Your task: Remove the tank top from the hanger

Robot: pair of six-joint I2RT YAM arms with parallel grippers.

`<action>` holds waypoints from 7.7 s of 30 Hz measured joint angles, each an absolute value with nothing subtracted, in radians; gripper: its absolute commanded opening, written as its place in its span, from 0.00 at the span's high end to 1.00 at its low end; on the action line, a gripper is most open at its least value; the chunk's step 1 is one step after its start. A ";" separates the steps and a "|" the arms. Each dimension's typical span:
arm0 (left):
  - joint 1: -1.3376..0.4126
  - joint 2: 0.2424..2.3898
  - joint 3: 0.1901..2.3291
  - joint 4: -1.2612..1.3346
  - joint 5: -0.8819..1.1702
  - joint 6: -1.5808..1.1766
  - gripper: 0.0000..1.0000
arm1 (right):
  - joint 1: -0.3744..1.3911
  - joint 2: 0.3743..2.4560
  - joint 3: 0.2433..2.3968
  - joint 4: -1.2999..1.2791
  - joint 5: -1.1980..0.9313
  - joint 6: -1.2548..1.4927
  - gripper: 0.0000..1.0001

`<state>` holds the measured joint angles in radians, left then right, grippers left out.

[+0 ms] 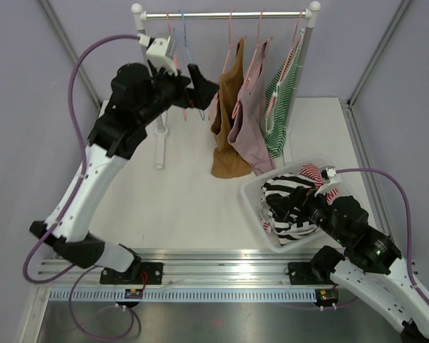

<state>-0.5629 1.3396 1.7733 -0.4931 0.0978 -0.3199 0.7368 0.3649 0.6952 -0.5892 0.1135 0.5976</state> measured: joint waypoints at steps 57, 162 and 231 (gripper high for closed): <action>-0.540 2.165 2.492 -0.417 -0.047 0.009 0.99 | 0.736 0.265 0.719 -0.752 -0.118 0.643 0.08; -0.548 0.140 0.755 -0.626 0.154 -0.218 1.00 | 1.002 1.449 1.174 0.011 0.034 0.410 0.34; -0.548 0.592 0.913 0.195 0.030 -0.262 1.00 | 1.092 1.414 1.060 -0.276 0.089 0.408 1.00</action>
<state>-0.5480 0.5919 0.9134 0.1947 0.0296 -0.2623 1.0916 1.4143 1.0599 -0.2764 0.0891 0.4076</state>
